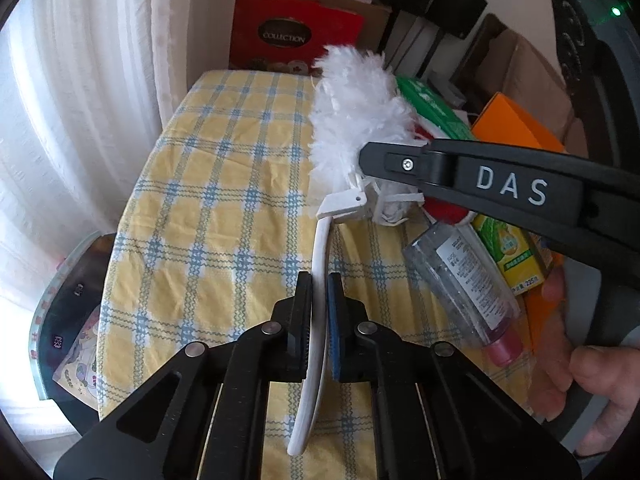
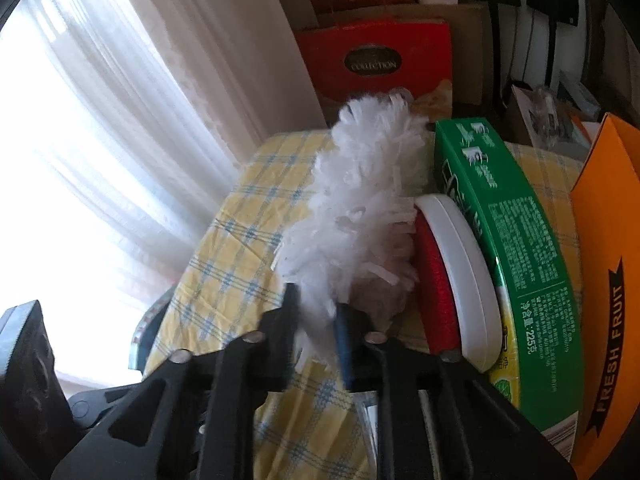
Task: Organize objects
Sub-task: 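Close the left gripper on the white handle while the right gripper grips the fluffy head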
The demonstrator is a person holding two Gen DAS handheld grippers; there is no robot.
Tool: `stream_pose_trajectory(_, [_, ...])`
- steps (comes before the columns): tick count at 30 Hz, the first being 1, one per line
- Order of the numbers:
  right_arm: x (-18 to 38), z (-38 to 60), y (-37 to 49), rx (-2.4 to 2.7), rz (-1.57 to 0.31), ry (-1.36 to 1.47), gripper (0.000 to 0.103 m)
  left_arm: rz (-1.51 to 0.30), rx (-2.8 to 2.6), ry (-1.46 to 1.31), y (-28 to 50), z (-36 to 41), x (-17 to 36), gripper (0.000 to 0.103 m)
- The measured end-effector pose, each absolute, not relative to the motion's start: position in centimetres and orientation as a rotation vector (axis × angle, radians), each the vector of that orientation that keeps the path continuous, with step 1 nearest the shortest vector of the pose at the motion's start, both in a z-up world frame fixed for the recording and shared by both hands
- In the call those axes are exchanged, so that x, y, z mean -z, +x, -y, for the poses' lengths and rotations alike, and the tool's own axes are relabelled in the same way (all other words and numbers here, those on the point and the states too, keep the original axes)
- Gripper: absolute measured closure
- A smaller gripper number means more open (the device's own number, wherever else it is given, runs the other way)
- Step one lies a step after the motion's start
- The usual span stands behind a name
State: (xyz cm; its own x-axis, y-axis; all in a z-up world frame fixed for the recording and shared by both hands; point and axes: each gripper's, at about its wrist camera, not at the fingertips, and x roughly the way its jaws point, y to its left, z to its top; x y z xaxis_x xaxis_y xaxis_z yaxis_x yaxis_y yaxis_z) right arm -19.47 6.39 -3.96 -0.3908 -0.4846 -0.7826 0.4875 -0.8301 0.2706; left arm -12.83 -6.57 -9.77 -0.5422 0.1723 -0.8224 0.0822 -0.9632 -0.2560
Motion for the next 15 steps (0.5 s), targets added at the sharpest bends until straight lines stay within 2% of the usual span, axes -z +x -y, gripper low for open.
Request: stream_pose_trajectory(15, [-2.7,-6.8,-17.1,2.234,0.051,1.09,0.097,0.536,-2.78,-1.283,-11.1,7.4,5.4,0.096])
